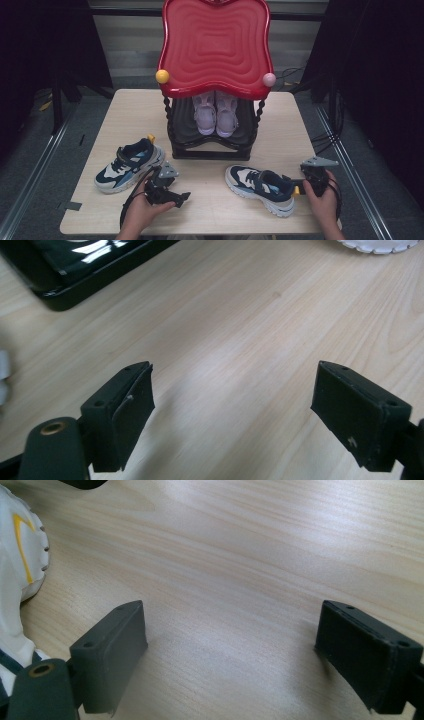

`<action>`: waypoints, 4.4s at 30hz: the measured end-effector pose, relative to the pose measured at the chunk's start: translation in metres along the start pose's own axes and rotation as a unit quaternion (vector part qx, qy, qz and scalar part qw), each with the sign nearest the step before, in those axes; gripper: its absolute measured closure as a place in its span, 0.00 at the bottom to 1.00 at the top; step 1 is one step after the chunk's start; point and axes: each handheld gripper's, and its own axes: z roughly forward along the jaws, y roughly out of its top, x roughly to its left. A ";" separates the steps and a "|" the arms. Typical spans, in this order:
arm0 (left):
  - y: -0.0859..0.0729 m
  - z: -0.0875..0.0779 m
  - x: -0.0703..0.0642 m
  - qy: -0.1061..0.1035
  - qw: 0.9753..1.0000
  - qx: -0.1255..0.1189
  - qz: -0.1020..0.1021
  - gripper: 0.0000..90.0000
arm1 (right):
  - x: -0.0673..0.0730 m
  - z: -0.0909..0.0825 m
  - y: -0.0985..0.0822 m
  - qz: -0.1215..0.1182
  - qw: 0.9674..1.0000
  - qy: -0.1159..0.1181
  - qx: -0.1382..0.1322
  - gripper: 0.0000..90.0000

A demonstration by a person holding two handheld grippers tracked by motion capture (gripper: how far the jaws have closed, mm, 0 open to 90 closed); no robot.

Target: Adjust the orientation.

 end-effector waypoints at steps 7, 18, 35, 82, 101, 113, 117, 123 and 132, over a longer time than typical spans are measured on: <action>0.008 -0.023 0.012 0.018 1.000 0.006 -0.005 0.18 | 0.000 0.000 0.000 -0.001 1.000 0.000 0.000 0.13; 0.016 -0.043 0.035 0.072 0.996 -0.045 -0.037 0.19 | 0.000 0.000 0.000 0.000 1.000 0.000 0.000 0.13; 0.039 -0.042 0.065 0.139 0.986 -0.052 -0.074 0.39 | 0.000 0.000 0.000 -0.001 1.000 0.000 0.000 0.13; 0.036 -0.038 0.064 0.115 0.989 -0.015 -0.094 0.71 | 0.000 0.000 0.000 -0.002 1.000 0.001 0.000 0.13; 0.016 -0.059 0.044 0.078 0.993 0.001 -0.085 0.59 | 0.001 0.000 0.000 -0.001 1.000 0.001 0.000 0.13; 0.030 -0.044 0.045 0.136 0.982 -0.001 -0.128 0.45 | 0.001 0.000 0.000 -0.001 1.000 0.002 0.000 0.13; 0.030 -0.045 0.045 0.110 0.986 -0.003 -0.125 0.70 | 0.001 0.000 0.000 -0.001 1.000 0.001 0.000 0.13; 0.028 -0.048 0.046 0.074 0.993 0.001 -0.089 0.84 | 0.001 0.000 0.000 -0.001 1.000 0.002 0.000 0.13; 0.017 -0.063 0.037 0.042 0.996 0.004 -0.079 0.81 | 0.001 0.000 0.000 0.000 1.000 0.002 0.000 0.13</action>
